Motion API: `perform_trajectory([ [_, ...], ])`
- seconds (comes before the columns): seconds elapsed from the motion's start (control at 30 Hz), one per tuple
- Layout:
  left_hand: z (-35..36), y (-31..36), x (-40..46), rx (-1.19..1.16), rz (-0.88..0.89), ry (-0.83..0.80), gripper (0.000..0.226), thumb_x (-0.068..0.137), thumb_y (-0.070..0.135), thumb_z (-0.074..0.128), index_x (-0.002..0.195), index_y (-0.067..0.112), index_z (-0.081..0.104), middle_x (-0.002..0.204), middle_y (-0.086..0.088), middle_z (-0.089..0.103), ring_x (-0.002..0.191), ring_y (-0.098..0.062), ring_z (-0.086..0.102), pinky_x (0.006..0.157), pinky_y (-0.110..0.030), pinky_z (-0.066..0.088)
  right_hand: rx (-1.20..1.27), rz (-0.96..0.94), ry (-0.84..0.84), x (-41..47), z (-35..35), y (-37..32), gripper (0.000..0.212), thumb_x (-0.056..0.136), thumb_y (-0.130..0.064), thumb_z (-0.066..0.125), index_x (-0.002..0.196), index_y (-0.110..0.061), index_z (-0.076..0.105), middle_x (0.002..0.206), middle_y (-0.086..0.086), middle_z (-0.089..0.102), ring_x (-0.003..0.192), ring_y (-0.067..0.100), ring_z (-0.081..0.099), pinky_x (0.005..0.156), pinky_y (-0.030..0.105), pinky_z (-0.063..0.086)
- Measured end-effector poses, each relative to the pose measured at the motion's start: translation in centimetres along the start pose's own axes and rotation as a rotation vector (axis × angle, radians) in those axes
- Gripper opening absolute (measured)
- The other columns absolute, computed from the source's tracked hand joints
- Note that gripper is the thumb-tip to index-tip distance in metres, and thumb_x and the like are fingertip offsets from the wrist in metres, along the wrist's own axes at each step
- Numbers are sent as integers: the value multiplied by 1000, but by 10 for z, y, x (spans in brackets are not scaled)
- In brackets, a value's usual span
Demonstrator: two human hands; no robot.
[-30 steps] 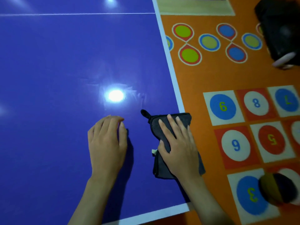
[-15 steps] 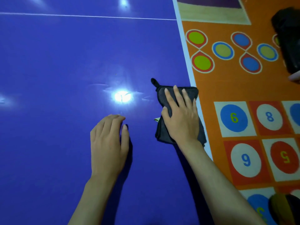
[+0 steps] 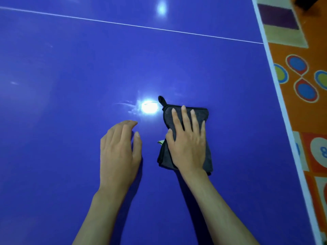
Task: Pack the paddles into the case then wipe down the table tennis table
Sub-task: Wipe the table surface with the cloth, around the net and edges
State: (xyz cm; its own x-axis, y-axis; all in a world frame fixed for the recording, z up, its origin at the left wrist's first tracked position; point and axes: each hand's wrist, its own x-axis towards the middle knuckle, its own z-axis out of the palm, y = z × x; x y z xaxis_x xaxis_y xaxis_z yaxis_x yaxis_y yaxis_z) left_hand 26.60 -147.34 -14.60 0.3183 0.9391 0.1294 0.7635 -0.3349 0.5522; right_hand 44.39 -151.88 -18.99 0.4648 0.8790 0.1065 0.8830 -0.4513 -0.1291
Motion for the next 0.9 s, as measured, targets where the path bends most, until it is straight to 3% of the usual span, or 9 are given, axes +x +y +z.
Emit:
perform_trajectory([
  [0.13, -44, -63, 13, 21, -24, 34, 30, 105, 28, 46, 128, 16, 60, 129, 0, 62, 123, -23, 53, 100, -37, 38, -2, -37, -21, 0, 11, -88, 64, 105, -44, 27, 166, -27, 26, 174, 4, 21, 160, 28, 18, 126, 59, 20],
  [0.33, -100, -151, 20, 18, -131, 79, 28, 105, 30, 46, 125, 17, 61, 124, 3, 62, 118, -20, 52, 96, -32, 36, -7, -69, -30, -4, 28, -197, 62, 106, -43, 29, 166, -26, 27, 174, 4, 19, 161, 29, 16, 125, 61, 20],
  [0.63, -149, -231, 12, 19, -244, 140, 19, 105, 14, 55, 122, 16, 62, 124, 3, 63, 117, -22, 54, 96, -32, 36, 73, -94, -22, -8, 44, -342, 62, 105, -42, 33, 165, -27, 28, 174, 4, 20, 161, 30, 16, 125, 62, 18],
  [0.77, -154, -246, 15, -18, -267, 156, 25, 105, 23, 48, 125, 18, 61, 131, 4, 62, 123, -20, 54, 100, -34, 39, 98, -115, -25, 10, 53, -382, 60, 106, -42, 33, 164, -28, 30, 174, 3, 21, 161, 29, 16, 125, 63, 17],
  [0.9, -157, -246, 25, -39, -226, 156, 24, 105, 18, 52, 128, 19, 59, 136, 2, 60, 125, -22, 54, 100, -36, 41, 114, -125, 28, 45, 58, -384, 57, 106, -40, 36, 162, -29, 37, 171, 1, 30, 159, 27, 23, 125, 61, 19],
])
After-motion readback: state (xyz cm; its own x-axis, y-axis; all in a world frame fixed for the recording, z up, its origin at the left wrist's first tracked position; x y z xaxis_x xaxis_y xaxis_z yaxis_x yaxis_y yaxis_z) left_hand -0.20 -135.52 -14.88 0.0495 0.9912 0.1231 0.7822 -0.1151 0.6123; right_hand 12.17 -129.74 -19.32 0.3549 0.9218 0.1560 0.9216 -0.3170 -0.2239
